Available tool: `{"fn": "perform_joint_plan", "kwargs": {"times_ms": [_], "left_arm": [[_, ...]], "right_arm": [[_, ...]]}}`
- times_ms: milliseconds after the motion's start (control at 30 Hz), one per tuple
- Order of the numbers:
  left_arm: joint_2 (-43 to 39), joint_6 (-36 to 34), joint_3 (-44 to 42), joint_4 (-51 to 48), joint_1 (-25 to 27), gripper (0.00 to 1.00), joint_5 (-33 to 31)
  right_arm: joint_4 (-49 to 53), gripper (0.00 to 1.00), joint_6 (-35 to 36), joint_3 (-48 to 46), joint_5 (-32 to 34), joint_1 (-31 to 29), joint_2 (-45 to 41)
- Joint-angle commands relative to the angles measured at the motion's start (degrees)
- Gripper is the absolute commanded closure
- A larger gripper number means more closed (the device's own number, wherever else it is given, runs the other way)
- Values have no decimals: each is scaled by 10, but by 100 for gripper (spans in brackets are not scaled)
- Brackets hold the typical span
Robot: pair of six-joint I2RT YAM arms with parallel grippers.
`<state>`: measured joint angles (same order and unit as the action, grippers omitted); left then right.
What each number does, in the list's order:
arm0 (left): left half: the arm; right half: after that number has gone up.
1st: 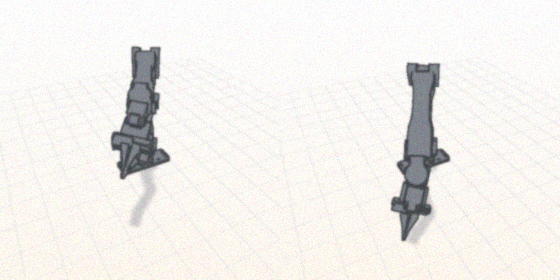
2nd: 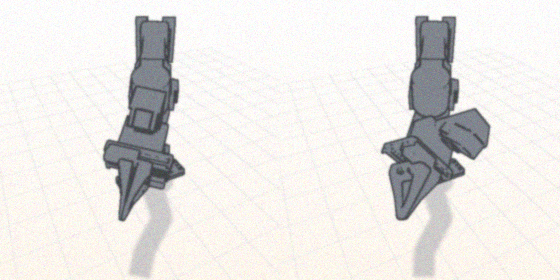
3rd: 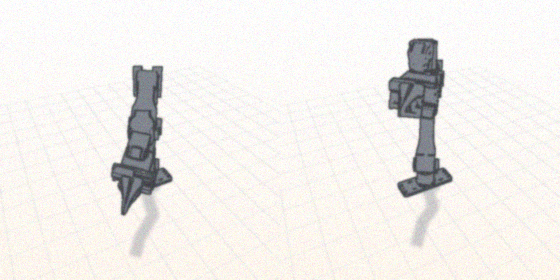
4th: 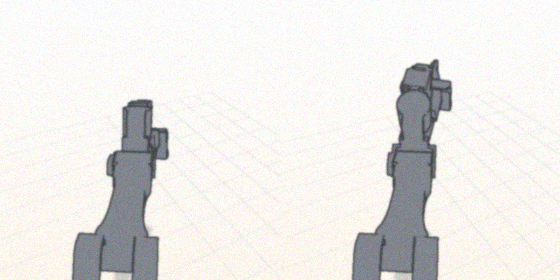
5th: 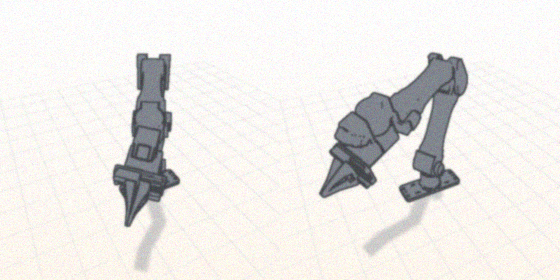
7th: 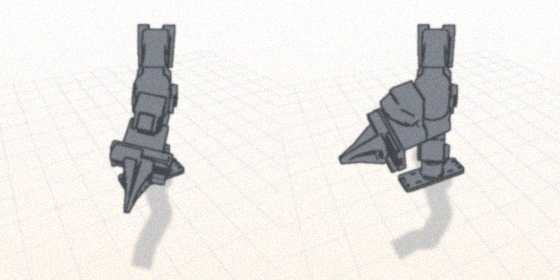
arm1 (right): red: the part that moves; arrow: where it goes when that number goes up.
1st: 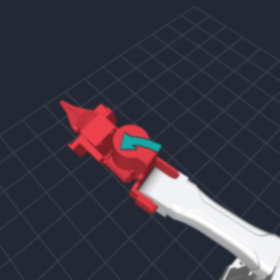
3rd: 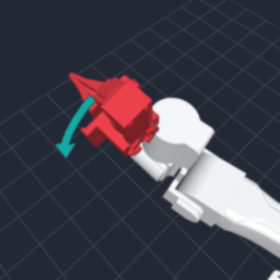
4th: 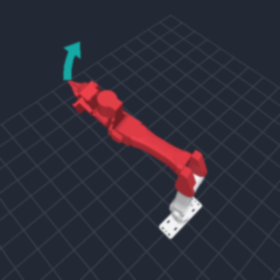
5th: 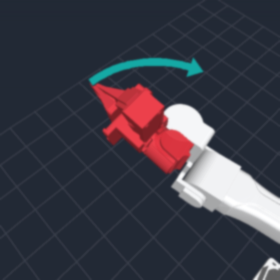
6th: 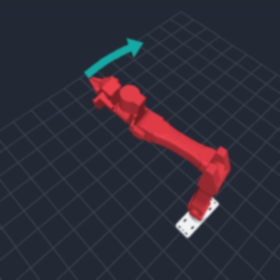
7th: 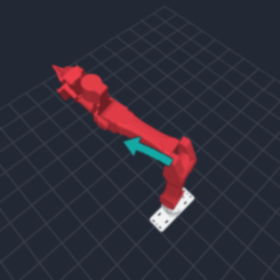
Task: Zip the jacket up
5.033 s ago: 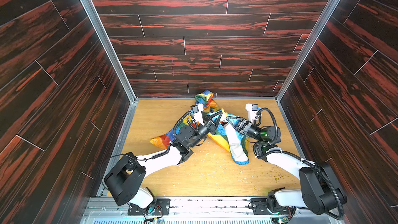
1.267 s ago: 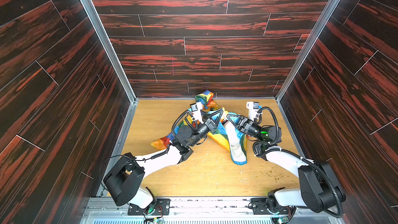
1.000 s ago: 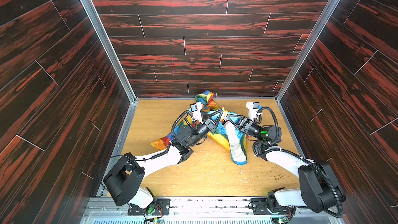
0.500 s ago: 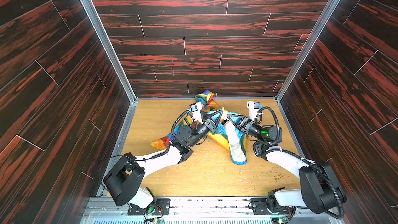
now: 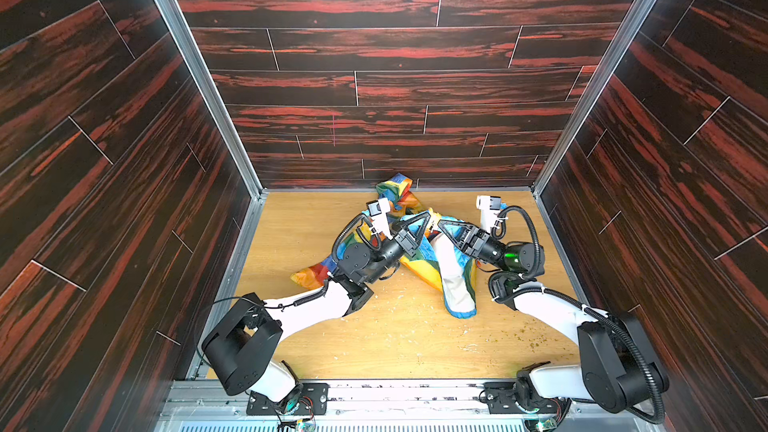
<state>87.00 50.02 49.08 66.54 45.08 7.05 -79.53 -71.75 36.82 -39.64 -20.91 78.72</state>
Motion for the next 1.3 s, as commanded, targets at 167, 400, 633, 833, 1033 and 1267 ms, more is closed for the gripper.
{"fn": "perform_joint_plan", "kwargs": {"times_ms": [167,400,633,833,1033,1267], "left_arm": [[3,9,15,41,3,100,-4],[0,12,12,43,2,100,-6],[0,15,12,43,1,100,-8],[1,19,10,45,1,100,-9],[0,24,11,45,1,100,-2],[-6,32,7,42,1,100,16]], "right_arm": [[-28,100,3,18,-3,-5,-20],[-31,100,3,17,-2,-4,-21],[-35,100,0,16,-3,-5,-21],[-35,100,0,17,-5,-5,-25],[-35,100,1,16,-3,-4,-24],[-35,100,2,19,2,-4,-19]]}}
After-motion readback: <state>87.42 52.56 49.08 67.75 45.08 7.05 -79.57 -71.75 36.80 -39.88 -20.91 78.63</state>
